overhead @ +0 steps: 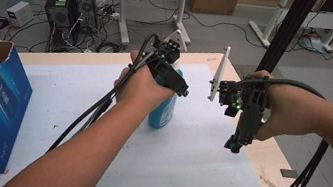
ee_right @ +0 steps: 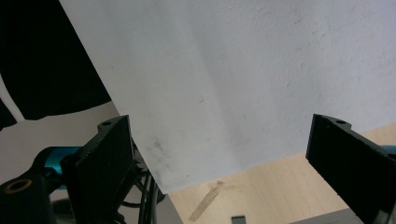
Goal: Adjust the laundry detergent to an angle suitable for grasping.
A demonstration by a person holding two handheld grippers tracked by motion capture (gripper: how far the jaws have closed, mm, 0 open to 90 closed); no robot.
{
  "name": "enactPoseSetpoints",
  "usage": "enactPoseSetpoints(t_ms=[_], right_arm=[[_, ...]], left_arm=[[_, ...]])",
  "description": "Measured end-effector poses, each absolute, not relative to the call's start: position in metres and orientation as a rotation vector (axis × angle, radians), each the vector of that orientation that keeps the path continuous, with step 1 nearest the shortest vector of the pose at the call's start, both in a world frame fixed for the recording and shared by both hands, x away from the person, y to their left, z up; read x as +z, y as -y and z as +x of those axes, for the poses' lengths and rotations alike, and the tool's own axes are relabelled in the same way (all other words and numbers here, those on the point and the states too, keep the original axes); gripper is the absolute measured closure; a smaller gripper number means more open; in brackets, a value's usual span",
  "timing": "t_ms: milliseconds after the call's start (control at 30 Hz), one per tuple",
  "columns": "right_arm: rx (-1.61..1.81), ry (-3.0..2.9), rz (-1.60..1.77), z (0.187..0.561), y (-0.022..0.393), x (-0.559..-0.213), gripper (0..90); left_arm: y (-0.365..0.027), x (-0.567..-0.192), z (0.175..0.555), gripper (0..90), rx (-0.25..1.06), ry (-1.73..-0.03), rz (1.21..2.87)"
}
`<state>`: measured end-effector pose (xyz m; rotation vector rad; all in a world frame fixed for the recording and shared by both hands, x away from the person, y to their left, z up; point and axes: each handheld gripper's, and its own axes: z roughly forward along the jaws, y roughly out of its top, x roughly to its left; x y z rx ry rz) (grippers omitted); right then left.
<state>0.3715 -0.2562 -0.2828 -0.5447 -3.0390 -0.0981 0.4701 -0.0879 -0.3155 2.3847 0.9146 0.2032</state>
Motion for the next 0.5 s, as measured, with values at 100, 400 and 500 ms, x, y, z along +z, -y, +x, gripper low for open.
enactPoseSetpoints(t_ms=[100, 400, 500], right_arm=[[-0.097, 3.038, -0.543, 0.3720, 0.2553, -0.2826, 6.5], [-0.102, 3.041, -0.546, 0.3742, 0.2553, -0.2835, 6.5], [-0.100, 3.040, -0.550, 0.3745, 0.2542, -0.2832, 6.5]], left_arm=[[0.0873, -0.3143, 0.4709, 19.4, 0.199, -0.909, 2.383], [0.0874, -0.3144, 0.4721, 24.8, 0.212, -0.910, 2.391], [0.0894, -0.3152, 0.4711, 24.9, 0.219, -0.905, 2.388]])
